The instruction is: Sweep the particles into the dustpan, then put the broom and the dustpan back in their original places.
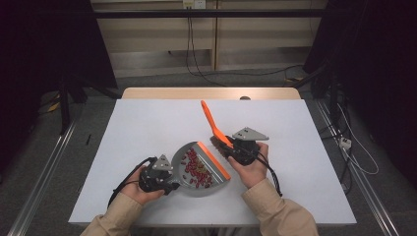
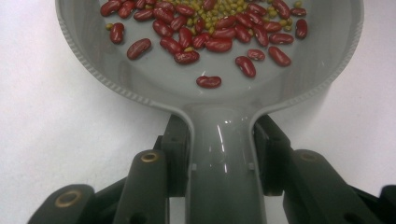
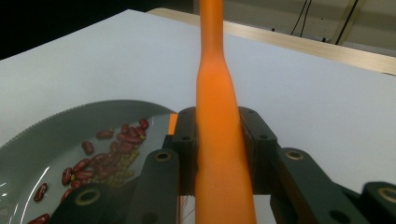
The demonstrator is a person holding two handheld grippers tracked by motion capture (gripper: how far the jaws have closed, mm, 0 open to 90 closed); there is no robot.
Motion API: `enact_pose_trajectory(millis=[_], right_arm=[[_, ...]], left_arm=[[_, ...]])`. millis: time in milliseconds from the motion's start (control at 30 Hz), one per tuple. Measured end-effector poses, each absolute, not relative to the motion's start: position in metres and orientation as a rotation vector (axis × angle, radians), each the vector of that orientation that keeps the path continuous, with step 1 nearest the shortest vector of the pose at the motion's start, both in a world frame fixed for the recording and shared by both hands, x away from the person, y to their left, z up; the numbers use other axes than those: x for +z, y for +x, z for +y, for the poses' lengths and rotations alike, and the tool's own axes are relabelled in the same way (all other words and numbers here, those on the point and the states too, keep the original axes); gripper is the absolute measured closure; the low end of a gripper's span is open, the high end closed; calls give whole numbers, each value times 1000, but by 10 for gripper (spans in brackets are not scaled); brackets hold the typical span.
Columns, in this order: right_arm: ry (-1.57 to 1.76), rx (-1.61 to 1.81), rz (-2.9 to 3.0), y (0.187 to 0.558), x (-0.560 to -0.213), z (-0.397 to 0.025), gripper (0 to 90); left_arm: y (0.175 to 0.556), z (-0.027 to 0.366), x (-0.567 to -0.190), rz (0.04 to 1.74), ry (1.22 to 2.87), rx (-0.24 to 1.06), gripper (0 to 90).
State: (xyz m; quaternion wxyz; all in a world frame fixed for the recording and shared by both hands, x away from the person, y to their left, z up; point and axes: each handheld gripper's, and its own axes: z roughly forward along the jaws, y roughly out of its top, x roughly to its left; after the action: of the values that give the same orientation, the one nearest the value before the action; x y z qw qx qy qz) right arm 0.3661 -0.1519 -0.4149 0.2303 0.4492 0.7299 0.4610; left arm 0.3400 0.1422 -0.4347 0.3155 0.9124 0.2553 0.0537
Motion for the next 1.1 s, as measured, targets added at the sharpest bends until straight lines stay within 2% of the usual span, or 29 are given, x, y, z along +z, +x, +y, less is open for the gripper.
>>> enact_pose_trajectory(millis=[133,567,1100], right_arm=[[1243,1270,2005,367,-413,-159,712],[1284,1256,1964,367,-412,-189,712],[1330,1224,1926,364,-412,-224,712]], left_arm=[[341,147,-432,694,2368,194,634],[352,169,-422,862,2225,234,633],[367,193,-425,1104,2146,305,633]])
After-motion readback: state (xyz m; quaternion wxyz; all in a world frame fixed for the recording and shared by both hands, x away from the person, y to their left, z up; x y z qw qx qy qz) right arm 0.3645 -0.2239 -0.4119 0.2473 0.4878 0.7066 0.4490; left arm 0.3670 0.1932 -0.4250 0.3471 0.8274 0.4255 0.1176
